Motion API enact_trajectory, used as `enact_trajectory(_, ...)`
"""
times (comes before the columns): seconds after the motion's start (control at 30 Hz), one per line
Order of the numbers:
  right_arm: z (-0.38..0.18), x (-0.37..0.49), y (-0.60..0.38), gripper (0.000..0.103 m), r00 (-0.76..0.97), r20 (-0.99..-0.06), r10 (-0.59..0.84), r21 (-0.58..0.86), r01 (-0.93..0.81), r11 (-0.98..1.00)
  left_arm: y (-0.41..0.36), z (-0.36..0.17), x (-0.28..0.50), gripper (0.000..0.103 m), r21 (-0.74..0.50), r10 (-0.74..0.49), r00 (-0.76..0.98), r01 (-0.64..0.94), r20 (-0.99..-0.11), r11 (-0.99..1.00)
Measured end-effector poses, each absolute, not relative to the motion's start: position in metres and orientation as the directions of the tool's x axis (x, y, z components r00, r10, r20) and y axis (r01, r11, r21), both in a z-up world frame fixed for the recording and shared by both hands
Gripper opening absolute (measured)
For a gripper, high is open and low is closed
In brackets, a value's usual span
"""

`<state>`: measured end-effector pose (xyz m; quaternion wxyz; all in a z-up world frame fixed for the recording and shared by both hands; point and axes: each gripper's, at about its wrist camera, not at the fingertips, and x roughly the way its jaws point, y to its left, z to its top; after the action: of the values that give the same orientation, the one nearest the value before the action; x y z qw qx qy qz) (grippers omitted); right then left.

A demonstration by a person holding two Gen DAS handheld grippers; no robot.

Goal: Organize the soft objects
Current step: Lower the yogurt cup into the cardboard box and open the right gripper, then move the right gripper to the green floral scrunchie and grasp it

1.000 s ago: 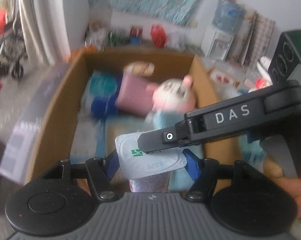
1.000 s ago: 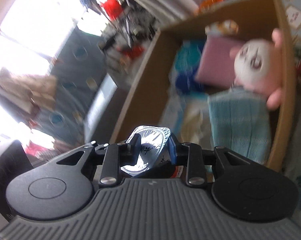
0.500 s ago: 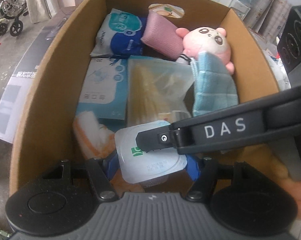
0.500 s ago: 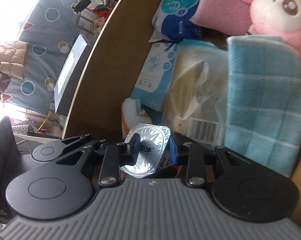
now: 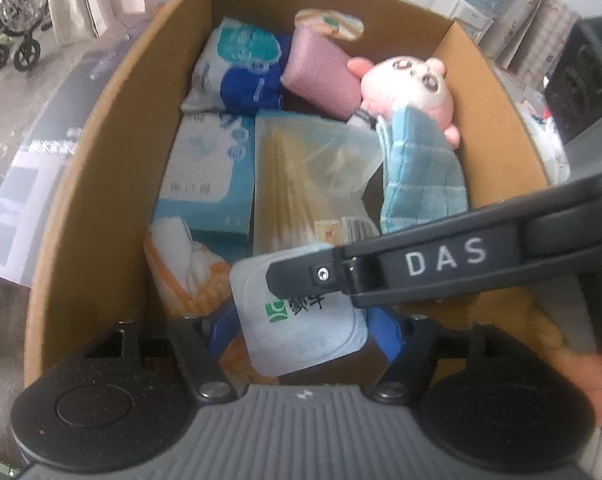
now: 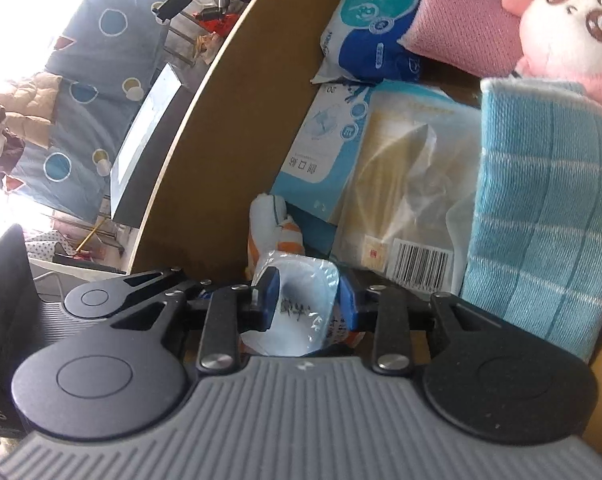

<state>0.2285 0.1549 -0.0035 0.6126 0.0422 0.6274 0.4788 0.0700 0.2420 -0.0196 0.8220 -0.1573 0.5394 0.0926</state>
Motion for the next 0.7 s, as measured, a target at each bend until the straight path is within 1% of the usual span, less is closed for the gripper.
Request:
enact_trajectory(0.07,-0.005,0.23,0.156,0.035,-0.242,-0.724,0.646,0.656,-0.53,0.537,0.24,-0.012,0.067,0.075,-0.155,-0.007,0.421,-0.318,-0.907,0.935)
enact_trajectory(0.17,0.002,0.233,0.151,0.044,-0.219,-0.715,0.664,0.657,-0.536,0.53,0.236,0.0,0.062,0.078,-0.151,0.006,0.449,-0.313,-0.894,0.938)
enact_trajectory(0.2,0.004,0.234,0.149,0.046,-0.211,-0.711,0.671,0.657,-0.54,0.526,0.233,0.004,0.06,0.081,-0.146,0.013,0.459,-0.308,-0.889,0.94)
enact_trajectory(0.27,0.015,0.236,0.141,0.05,-0.185,-0.693,0.697,0.662,-0.545,0.514,0.226,0.012,0.055,0.083,-0.133,0.028,0.484,-0.295,-0.875,0.946)
enact_trajectory(0.33,0.026,0.236,0.127,0.052,-0.156,-0.653,0.741,0.685,-0.539,0.49,0.216,0.022,0.048,0.084,-0.12,0.046,0.524,-0.278,-0.85,0.953)
enact_trajectory(0.4,0.041,0.234,0.102,0.056,-0.125,-0.587,0.8,0.722,-0.529,0.447,0.203,0.033,0.039,0.088,-0.103,0.067,0.573,-0.259,-0.817,0.96)
enact_trajectory(0.47,0.052,0.231,0.071,0.057,-0.089,-0.53,0.843,0.741,-0.531,0.41,0.187,0.044,0.031,0.09,-0.092,0.079,0.624,-0.238,-0.778,0.967)
enact_trajectory(0.53,0.063,0.227,0.032,0.06,-0.031,-0.48,0.876,0.749,-0.535,0.391,0.167,0.054,0.023,0.092,-0.097,0.064,0.679,-0.196,-0.731,0.976)
enact_trajectory(0.6,0.071,0.227,-0.012,0.066,0.042,-0.445,0.894,0.749,-0.53,0.398,0.144,0.062,0.018,0.095,-0.089,0.042,0.724,-0.142,-0.688,0.986)
enact_trajectory(0.7,0.079,0.225,-0.09,0.068,0.215,-0.415,0.884,0.722,-0.513,0.464,0.104,0.067,0.016,0.098,-0.063,0.002,0.783,-0.053,-0.622,0.997)
